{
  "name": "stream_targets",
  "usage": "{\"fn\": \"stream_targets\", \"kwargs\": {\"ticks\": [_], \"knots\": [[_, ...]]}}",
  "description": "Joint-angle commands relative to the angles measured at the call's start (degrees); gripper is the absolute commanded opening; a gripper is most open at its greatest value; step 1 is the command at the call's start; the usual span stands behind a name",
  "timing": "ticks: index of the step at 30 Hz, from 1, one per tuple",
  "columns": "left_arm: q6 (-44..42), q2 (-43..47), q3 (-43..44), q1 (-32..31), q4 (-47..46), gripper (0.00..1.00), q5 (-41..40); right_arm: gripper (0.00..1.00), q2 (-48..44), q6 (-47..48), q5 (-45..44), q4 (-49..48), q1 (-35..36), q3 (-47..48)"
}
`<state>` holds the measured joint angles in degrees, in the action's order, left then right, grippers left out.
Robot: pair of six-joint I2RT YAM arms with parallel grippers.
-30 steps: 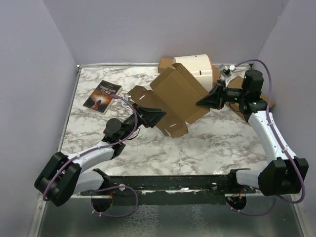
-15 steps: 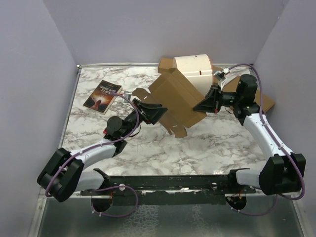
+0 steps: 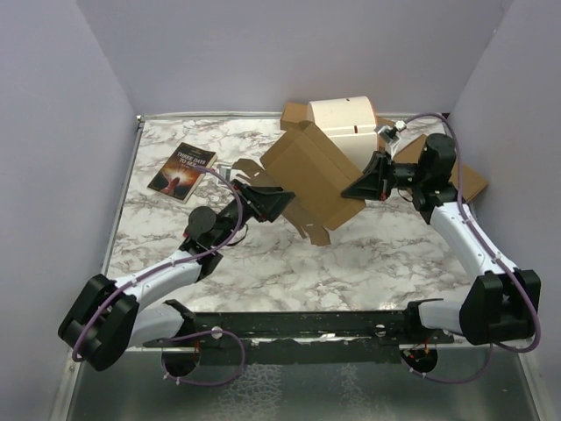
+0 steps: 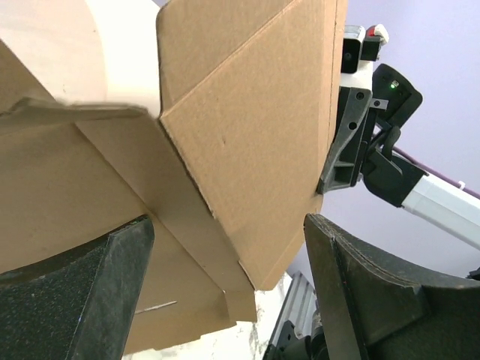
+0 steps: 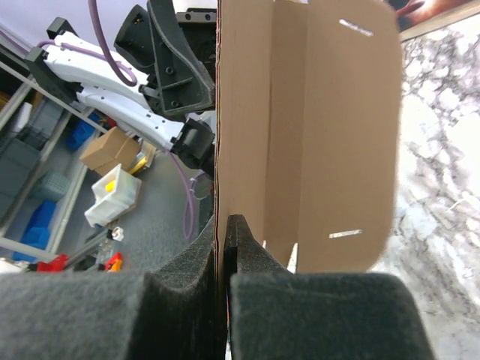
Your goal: Fold the paper box
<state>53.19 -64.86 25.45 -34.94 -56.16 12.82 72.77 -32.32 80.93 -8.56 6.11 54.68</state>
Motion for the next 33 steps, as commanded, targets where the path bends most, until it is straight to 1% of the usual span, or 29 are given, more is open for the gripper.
{"fn": "stream_targets", "kwargs": {"ticks": [1,5,12,14,18,21,23,24,26,27,28,29,30,31,33], "knots": [[0.3,-2.7,1.2,-0.4,-4.9,0.85,0.6,0.01,0.8,-6.3,3.0,-6.5,1.3,-1.8],[0.1,-4.1,2.4,-0.6,-4.1,0.85,0.8,0.01,1.3,-9.8,3.5,-9.5,1.9,-2.5],[0.8,-5.2,1.3,-0.7,-6.9,0.82,0.2,0.01,3.7,-10.5,1.9,-9.3,3.4,-4.7],[1.1,-5.6,0.9,-0.7,-7.8,0.81,-0.2,0.01,4.6,-8.6,0.6,-6.5,3.5,-5.1],[1.3,-5.7,-0.5,-0.7,-9.2,0.77,-0.8,0.01,5.7,-1.3,-3.2,1.7,3.6,-4.3],[1.5,-5.7,-1.7,-0.7,-10.0,0.71,-0.9,0.01,6.4,2.7,-5.5,5.7,3.6,-3.3],[1.5,-5.6,-2.2,-0.7,-10.4,0.68,-0.9,0.01,6.8,3.2,-6.2,6.4,3.6,-2.9],[1.6,-5.6,-2.4,-0.7,-10.5,0.61,-0.8,0.01,6.9,3.2,-6.3,6.4,3.6,-2.9],[2.0,-5.5,-2.5,-0.7,-10.5,0.46,-0.8,0.01,7.2,2.9,-6.2,6.0,3.6,-2.9],[2.1,-5.4,-2.6,-0.7,-10.5,0.43,-0.7,0.01,7.3,2.6,-6.1,5.6,3.6,-3.0],[2.2,-5.4,-2.6,-0.7,-10.5,0.42,-0.7,0.01,7.3,2.4,-6.1,5.4,3.6,-3.1],[2.4,-5.3,-2.6,-0.7,-10.5,0.37,-0.6,0.01,7.3,2.2,-6.0,5.2,3.6,-3.2],[2.7,-5.4,-2.5,-0.7,-10.3,0.28,-0.7,0.01,7.3,2.0,-6.0,4.8,3.6,-3.3],[3.0,-5.3,-2.4,-0.7,-10.1,0.22,-0.8,0.01,7.2,1.8,-5.9,4.6,3.6,-3.5],[3.4,-5.1,-2.4,-0.7,-9.8,0.13,-0.9,0.01,7.1,1.5,-5.8,4.3,3.6,-3.5]]}}
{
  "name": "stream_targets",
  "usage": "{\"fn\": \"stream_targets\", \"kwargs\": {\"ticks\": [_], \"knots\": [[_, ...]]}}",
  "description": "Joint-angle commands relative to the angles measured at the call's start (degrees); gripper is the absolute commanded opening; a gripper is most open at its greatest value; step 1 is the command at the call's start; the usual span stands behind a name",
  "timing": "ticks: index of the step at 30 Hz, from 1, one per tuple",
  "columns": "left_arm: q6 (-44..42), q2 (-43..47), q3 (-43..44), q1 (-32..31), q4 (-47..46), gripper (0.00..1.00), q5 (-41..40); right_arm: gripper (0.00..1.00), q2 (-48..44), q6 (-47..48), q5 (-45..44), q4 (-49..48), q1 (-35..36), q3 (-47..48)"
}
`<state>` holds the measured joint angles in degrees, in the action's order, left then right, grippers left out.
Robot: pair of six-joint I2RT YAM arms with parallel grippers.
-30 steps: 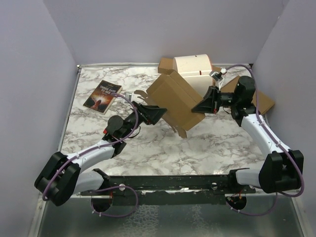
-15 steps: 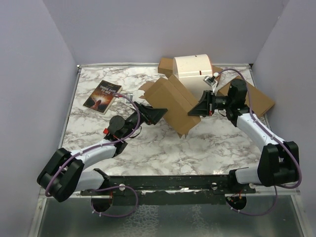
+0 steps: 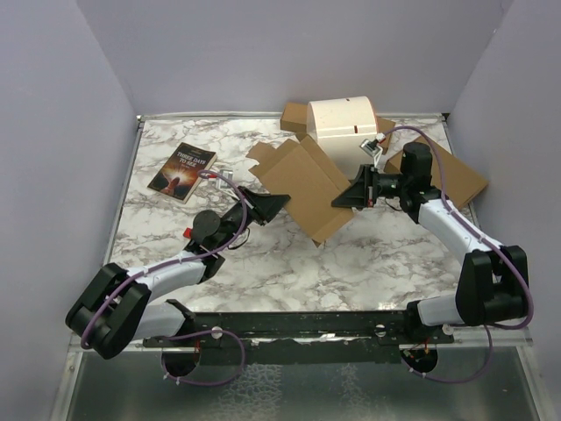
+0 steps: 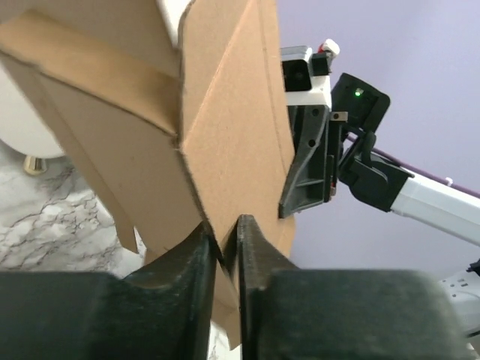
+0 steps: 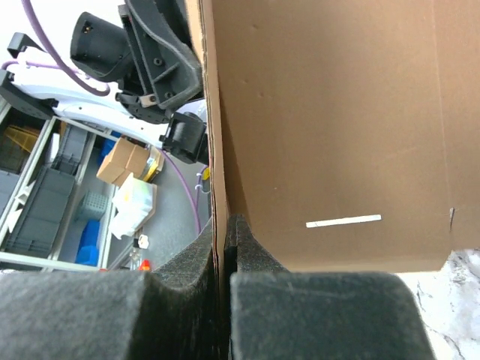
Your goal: Fold the paper box
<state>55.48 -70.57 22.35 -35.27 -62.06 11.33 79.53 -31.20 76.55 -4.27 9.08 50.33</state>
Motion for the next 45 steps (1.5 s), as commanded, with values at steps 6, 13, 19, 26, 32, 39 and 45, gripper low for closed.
{"fn": "stream_targets", "kwargs": {"ticks": [6,13,19,26,32,39,45], "knots": [[1.9,1.5,1.9,-0.3,-1.8,0.00,0.4,0.01,0.0,-1.7,-1.0,-2.7,0.6,-0.2],[2.9,1.6,2.8,-0.3,0.4,0.31,1.5,0.01,-1.0,-5.9,-0.3,-9.1,0.4,-1.2],[0.7,3.4,0.8,-0.3,2.1,0.59,2.7,0.01,-1.4,-3.5,1.6,-8.1,-1.6,3.4],[-17.5,20.7,4.4,5.6,23.6,0.78,6.5,0.01,-4.1,19.4,-1.0,16.0,-3.6,17.5],[-33.7,28.6,18.0,17.5,48.4,0.80,13.7,0.01,-4.5,47.6,-5.1,43.2,-5.2,33.9],[-60.6,26.4,25.1,20.2,55.2,0.79,7.7,0.01,-4.5,64.7,-13.1,61.6,-5.2,41.9],[-77.6,19.6,24.4,22.5,50.7,0.81,18.4,0.01,-3.9,70.0,-14.8,68.3,-5.2,46.0]]}}
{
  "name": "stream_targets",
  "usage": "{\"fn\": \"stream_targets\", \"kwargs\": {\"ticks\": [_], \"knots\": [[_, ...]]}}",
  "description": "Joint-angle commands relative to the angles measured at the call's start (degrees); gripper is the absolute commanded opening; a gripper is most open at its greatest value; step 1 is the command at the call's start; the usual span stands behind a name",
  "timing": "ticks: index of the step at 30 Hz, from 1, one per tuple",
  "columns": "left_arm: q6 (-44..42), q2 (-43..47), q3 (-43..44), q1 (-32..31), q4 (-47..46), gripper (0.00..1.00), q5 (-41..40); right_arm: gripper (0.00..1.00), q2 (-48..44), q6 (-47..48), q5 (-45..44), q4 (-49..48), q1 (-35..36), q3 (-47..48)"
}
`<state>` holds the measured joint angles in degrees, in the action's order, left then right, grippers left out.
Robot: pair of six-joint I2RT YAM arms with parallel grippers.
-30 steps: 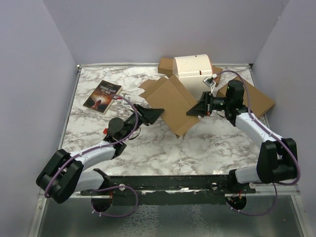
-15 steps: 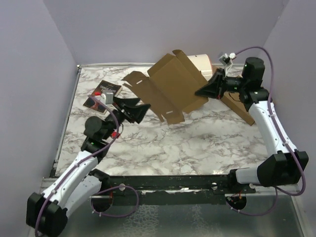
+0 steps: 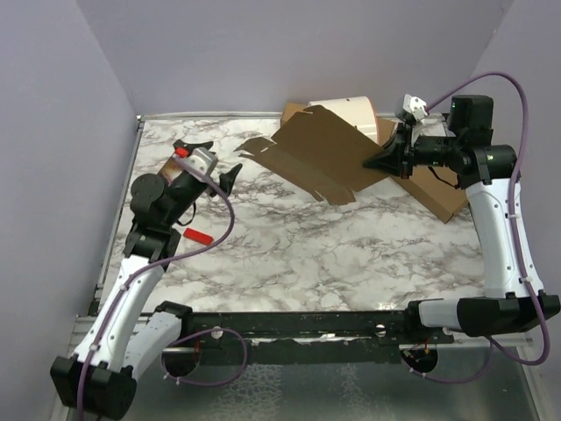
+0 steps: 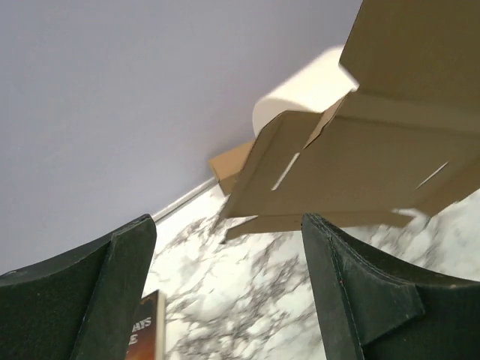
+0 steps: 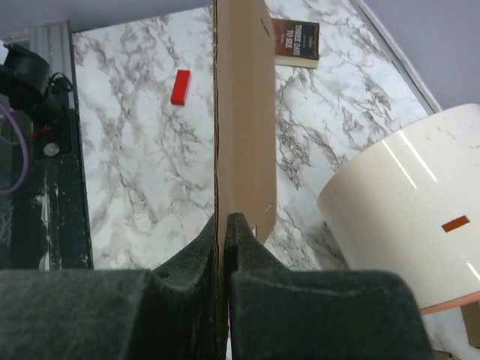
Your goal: Fold the paper box
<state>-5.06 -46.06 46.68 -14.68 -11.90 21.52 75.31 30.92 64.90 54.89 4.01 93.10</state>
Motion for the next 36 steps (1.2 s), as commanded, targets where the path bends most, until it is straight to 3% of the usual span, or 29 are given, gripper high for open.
{"fn": "stream_targets", "kwargs": {"ticks": [1,7,16,20,25,33,36], "knots": [[-17.8,-6.1,0.0,2.9,-0.5,0.80,9.8,0.01,0.5,8.5,-3.2,9.8,-0.1,3.6],[-11.3,-11.1,-1.0,9.3,-8.2,0.69,23.3,0.01,1.5,11.3,-2.4,13.6,-0.1,4.4],[1.9,-16.9,-3.4,9.4,-20.7,0.65,34.9,0.01,2.8,12.7,-2.8,14.6,-0.1,3.9],[4.3,-19.5,-3.2,9.2,-22.1,0.60,36.0,0.01,3.8,13.3,-3.0,15.3,-0.1,4.4],[6.4,-23.8,-1.7,8.5,-22.1,0.40,37.6,0.01,5.0,14.1,-3.0,16.2,-0.2,4.7],[6.3,-25.8,-1.7,7.6,-22.2,0.37,38.0,0.01,5.4,14.7,-2.5,16.6,-0.1,4.2],[6.1,-26.8,-1.6,6.9,-21.9,0.22,38.1,0.01,5.4,14.8,-2.4,16.6,-0.1,4.1]]}}
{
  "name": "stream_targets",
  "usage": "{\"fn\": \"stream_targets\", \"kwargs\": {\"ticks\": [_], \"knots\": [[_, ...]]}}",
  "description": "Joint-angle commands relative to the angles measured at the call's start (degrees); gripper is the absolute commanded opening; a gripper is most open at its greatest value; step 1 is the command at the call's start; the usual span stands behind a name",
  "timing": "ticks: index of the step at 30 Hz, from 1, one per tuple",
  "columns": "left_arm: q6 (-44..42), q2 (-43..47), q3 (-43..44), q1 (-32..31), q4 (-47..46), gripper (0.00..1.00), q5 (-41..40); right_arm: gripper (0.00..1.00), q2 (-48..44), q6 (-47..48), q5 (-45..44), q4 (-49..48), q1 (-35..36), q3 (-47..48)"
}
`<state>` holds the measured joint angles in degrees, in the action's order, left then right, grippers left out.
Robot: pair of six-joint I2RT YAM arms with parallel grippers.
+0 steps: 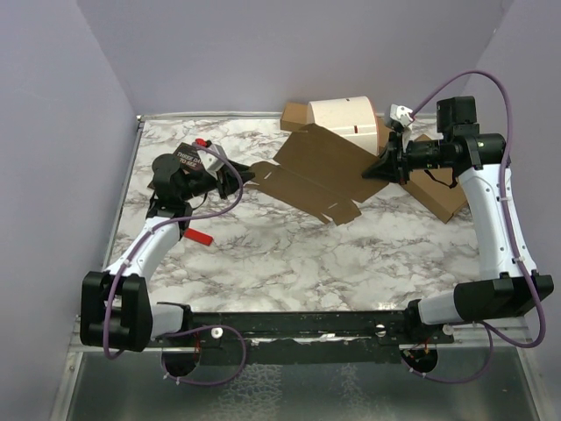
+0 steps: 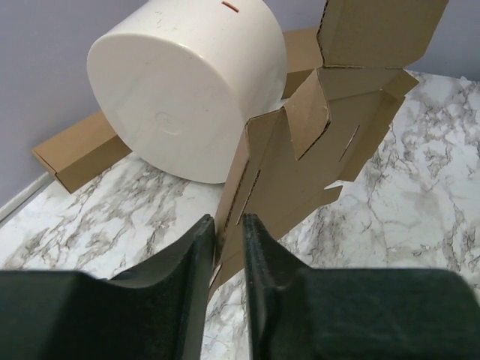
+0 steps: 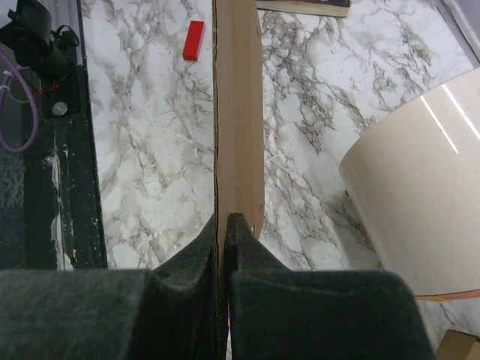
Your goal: Fold the paper box
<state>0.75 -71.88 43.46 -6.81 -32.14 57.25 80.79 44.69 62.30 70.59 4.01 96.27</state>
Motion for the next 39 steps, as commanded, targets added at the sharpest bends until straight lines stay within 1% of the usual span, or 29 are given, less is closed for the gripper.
{"fn": "stream_targets", "kwargs": {"ticks": [1,3,4,6,10,13,15,18,22,26,29,34,39], "knots": [[0.2,-1.3,1.8,-1.2,-1.2,0.15,2.3,0.01,0.0,1.1,0.1,0.8,-0.2,0.8],[-0.3,-1.5,2.2,-1.9,0.5,0.02,1.9,0.01,-0.3,1.2,-0.6,0.4,-0.1,0.2],[-0.6,-1.3,2.3,-2.4,1.2,0.00,1.2,0.01,-0.5,1.2,-1.3,0.0,-0.1,-0.1],[-1.1,-0.3,1.8,-3.8,2.0,0.00,-1.6,0.01,-0.8,0.8,-3.1,-1.1,-0.2,-0.6],[-0.7,3.4,-1.3,-8.5,1.5,0.00,-10.2,0.01,-0.4,1.0,-5.8,-1.6,-0.1,0.1],[0.3,6.3,-8.2,-14.1,-5.6,0.00,-19.5,0.01,0.0,2.4,-6.1,-1.4,-0.1,-0.6],[1.4,6.7,-13.8,-17.2,-11.6,0.00,-26.3,0.01,0.1,2.5,-6.6,-2.8,-0.1,-2.6],[4.3,4.9,-17.6,-19.1,-17.9,0.00,-30.5,0.01,0.8,3.1,-7.2,-3.9,0.0,-5.0],[6.6,2.9,-20.3,-20.4,-22.4,0.00,-32.4,0.01,1.5,3.3,-7.6,-5.4,0.1,-7.6],[6.7,0.3,-22.8,-21.0,-27.1,0.00,-33.5,0.01,1.5,3.5,-8.2,-7.9,0.6,-10.9],[6.4,-1.6,-24.8,-21.0,-32.2,0.00,-33.4,0.01,1.4,4.3,-9.0,-10.2,0.9,-12.9],[3.2,-4.9,-24.3,-20.7,-34.8,0.00,-32.3,0.01,0.3,6.8,-9.7,-14.7,1.3,-15.5],[3.5,-8.4,-26.0,-19.8,-41.5,0.00,-31.4,0.01,0.5,9.5,-9.2,-14.1,3.1,-17.6]]}}
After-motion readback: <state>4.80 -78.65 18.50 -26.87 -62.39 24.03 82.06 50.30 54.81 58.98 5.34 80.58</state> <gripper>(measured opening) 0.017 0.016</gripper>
